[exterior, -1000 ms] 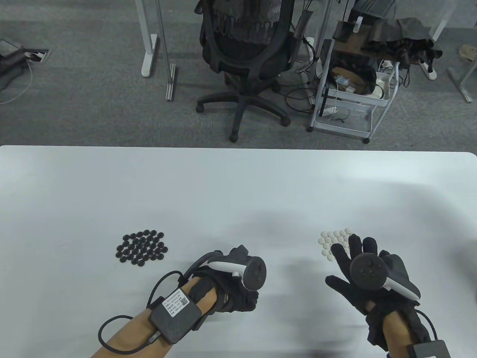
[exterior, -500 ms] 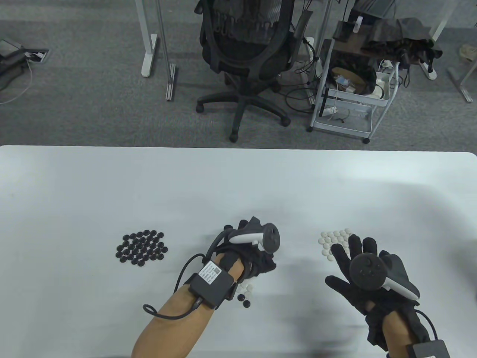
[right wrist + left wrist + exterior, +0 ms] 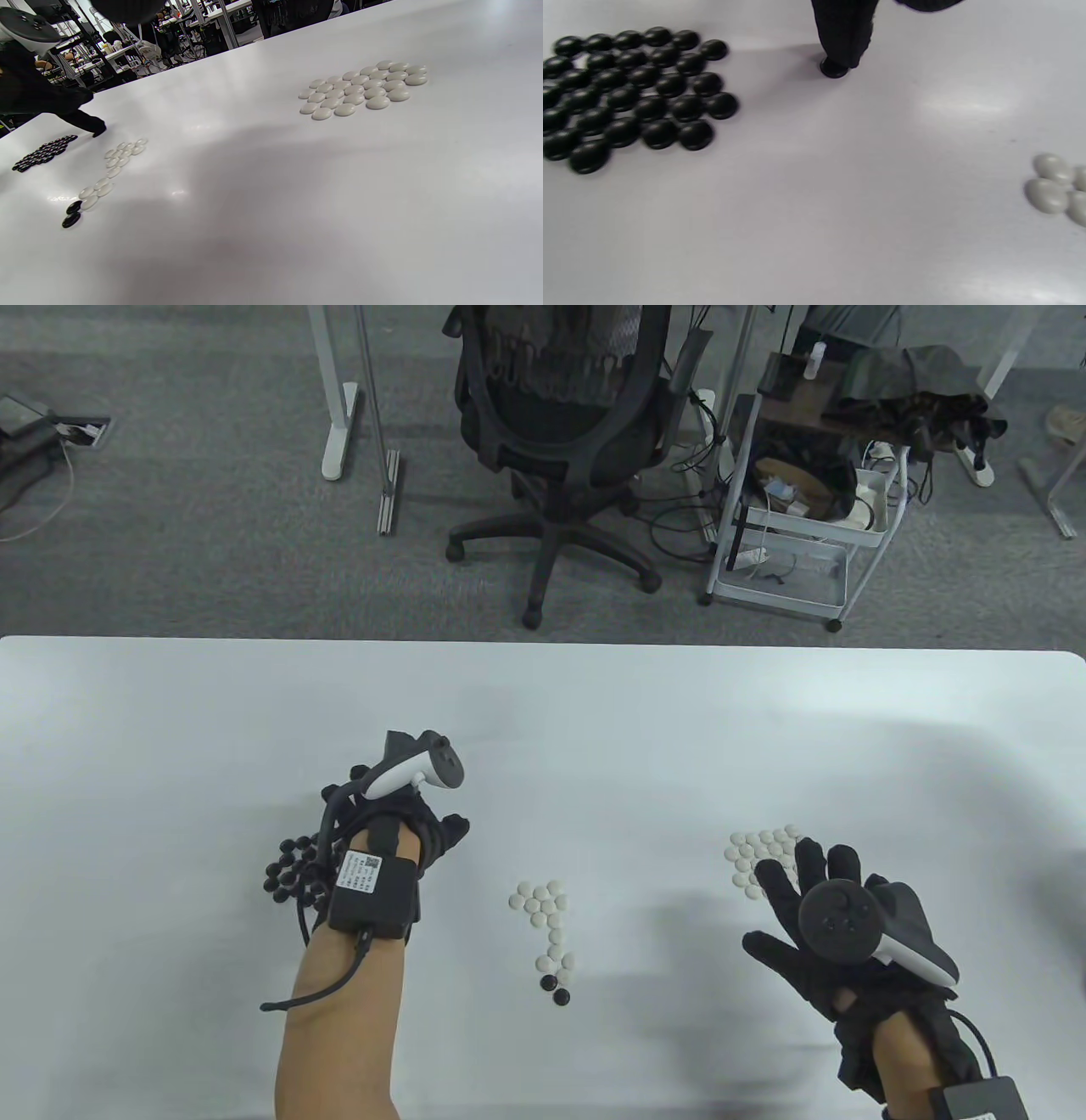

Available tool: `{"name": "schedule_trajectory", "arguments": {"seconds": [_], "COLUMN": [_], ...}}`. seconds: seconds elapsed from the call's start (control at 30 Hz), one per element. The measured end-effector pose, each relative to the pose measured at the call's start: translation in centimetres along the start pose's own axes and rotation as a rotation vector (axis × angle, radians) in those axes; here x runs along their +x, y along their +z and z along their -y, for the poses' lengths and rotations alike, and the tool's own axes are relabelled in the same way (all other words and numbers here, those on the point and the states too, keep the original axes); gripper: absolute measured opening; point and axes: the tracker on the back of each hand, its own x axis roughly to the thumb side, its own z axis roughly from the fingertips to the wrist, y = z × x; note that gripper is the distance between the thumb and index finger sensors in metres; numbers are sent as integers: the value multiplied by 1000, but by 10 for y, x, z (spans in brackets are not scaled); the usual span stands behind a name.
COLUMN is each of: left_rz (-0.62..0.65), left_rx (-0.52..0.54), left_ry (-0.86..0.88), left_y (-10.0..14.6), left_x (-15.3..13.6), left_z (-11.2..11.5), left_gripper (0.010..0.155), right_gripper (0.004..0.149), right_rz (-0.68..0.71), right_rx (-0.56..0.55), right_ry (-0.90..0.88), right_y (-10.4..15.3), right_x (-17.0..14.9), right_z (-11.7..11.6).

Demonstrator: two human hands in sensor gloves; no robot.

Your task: Go stone sorting task

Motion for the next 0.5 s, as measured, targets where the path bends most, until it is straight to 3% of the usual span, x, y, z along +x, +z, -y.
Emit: {"name": "schedule_trajectory", "arguments": {"seconds": [0.27, 0.5], "left_rz": [-63, -67], "left_rx": [14, 21], "left_ry": [16, 33], "left_y": [6, 11], "left_x": [-36, -42], "left_z": [4, 3], "left_gripper": [68, 68], "right_gripper": [79, 79], "right_rz": [0, 0], "right_rx": [3, 1], "right_ry": [1, 0], "right_y": [-1, -1], "right_x": [0, 0], "right_z": [-1, -1]}}
